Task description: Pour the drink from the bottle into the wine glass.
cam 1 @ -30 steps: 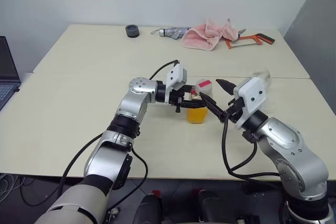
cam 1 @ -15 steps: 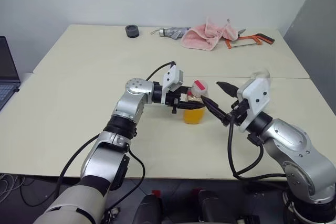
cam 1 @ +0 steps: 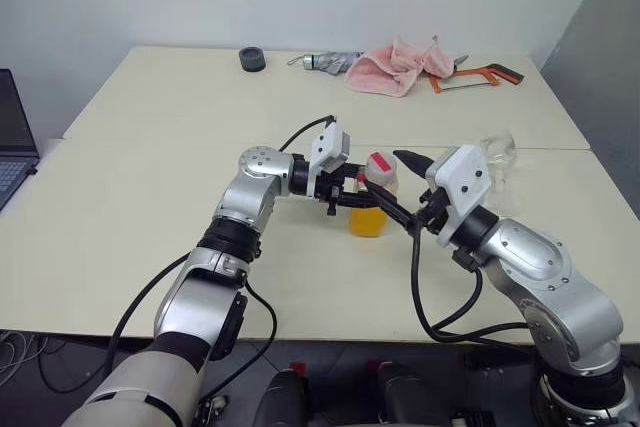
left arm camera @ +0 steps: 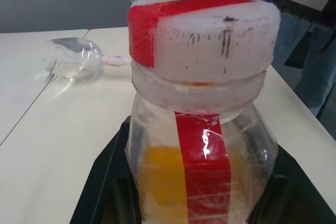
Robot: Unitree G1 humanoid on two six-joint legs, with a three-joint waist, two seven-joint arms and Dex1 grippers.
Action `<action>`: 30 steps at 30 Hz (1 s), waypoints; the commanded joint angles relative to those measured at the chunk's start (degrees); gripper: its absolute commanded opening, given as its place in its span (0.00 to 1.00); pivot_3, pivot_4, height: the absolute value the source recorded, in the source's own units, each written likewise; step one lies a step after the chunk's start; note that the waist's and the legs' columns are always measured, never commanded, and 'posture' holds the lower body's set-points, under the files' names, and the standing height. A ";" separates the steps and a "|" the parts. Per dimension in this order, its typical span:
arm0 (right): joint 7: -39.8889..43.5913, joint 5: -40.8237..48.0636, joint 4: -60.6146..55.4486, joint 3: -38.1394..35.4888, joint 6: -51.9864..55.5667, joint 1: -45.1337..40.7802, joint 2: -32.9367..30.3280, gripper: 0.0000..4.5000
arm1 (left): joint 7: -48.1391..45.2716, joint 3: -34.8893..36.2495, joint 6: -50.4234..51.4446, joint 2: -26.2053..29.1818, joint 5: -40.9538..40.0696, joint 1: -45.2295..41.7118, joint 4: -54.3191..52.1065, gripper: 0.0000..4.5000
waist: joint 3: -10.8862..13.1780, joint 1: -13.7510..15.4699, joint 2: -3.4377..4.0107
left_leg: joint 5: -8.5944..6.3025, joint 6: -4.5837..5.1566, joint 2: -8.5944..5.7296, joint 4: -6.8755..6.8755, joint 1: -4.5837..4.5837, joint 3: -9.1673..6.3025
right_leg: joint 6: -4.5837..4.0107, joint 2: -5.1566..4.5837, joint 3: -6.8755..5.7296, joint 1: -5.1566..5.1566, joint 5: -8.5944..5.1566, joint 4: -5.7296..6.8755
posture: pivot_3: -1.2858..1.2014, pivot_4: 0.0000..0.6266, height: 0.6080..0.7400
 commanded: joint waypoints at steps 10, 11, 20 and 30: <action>-0.50 -2.71 1.69 -1.27 -2.56 -1.90 1.77 0.72 | -0.78 0.97 -1.67 -0.01 -0.73 -2.33 0.29 0.41 | 0.00 0.00 0.00 | 0.00 0.00 0.00 0.00 0.00 0.00 | 0.00 0.00 0.00 0.00 0.00 0.00 | 0.52 0.24 1.00; -0.46 -2.81 1.76 -1.46 -2.54 -1.80 1.74 0.72 | -0.79 0.97 -1.69 0.02 -0.73 -2.30 0.27 0.41 | 0.00 0.00 0.00 | 0.00 0.00 0.00 0.00 0.00 0.00 | 0.00 0.00 0.00 0.00 0.00 0.01 | 0.52 0.24 1.00; -0.18 -3.00 1.47 -3.79 -2.05 -0.20 0.93 0.72 | -0.59 1.15 -1.68 0.09 -0.80 -2.15 0.14 0.41 | 0.00 0.00 0.00 | 0.00 0.00 0.00 0.00 0.00 0.00 | 0.00 0.00 0.00 0.00 0.00 0.01 | 0.52 0.24 1.00; 0.27 -2.46 0.64 -4.74 -1.72 0.90 0.14 0.72 | -0.42 1.28 -1.65 0.25 -0.87 -2.15 -0.02 0.41 | 0.00 0.00 0.00 | 0.00 0.00 0.00 0.00 0.00 0.00 | 0.00 0.00 0.00 0.00 0.00 0.01 | 0.52 0.24 1.00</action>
